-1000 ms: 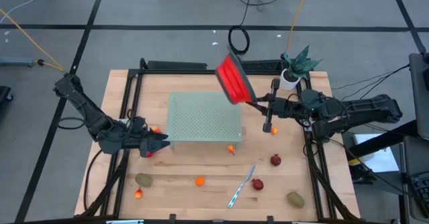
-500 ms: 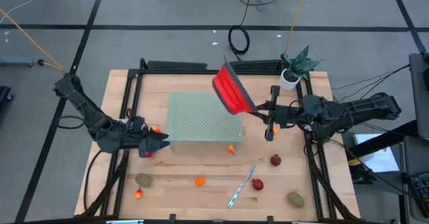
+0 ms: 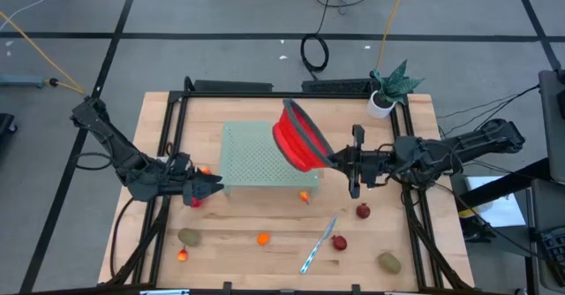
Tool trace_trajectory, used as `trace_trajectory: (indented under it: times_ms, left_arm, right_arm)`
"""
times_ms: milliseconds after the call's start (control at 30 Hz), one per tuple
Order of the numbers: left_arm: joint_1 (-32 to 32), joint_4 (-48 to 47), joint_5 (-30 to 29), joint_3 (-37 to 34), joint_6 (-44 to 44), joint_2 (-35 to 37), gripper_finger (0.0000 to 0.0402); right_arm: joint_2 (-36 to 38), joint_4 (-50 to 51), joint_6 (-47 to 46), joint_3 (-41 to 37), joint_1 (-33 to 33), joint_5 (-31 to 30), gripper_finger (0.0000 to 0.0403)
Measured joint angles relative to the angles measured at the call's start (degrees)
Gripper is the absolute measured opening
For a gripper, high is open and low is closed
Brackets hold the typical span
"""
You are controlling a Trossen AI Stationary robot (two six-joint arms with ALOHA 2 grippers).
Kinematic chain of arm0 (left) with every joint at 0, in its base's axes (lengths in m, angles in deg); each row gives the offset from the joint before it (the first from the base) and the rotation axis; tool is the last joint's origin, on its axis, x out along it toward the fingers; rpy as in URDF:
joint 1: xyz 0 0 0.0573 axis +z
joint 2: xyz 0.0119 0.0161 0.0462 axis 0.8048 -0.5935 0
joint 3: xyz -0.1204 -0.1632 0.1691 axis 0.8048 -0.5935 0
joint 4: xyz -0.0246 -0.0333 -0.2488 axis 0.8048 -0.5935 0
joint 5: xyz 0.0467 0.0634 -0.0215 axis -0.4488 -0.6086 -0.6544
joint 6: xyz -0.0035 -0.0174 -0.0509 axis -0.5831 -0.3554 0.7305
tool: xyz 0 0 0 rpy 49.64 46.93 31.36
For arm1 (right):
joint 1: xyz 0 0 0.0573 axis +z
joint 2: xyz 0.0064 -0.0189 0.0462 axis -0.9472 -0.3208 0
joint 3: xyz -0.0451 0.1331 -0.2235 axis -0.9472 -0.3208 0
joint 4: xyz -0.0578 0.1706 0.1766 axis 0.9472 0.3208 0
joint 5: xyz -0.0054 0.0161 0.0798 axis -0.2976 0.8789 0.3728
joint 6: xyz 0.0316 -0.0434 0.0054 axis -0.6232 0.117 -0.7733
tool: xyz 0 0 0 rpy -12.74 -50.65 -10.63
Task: Pick & Place Fruit
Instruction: Put the red strainer bowl on the shelf
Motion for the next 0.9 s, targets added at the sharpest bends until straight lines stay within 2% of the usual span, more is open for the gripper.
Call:
trace_trajectory:
  times_ms: [133,300,500,667,900]
  left_arm:
    - [0.4,0.0,-0.1,0.0,2.8,0.0,0.0351]
    - [1.8,4.0,-0.2,0.0,1.5,0.0,0.0351]
    - [4.6,14.9,-0.3,0.0,-9.7,0.0,0.0351]
    - [7.3,22.6,-0.4,0.0,-20.8,0.0,0.0351]
    - [9.9,24.0,-3.9,0.0,-24.9,-1.1,0.0351]
  right_arm:
    - [-1.1,-0.2,0.9,0.0,-0.1,-0.7,0.0013]
    - [-2.7,0.0,1.3,0.0,-0.1,-5.0,0.0013]
    - [-5.2,1.8,2.8,0.8,-0.1,-10.2,0.0012]
    - [-9.6,9.6,6.4,7.2,-0.1,-18.5,0.0012]
    - [-17.6,14.7,15.2,15.1,-0.3,-30.4,0.0012]
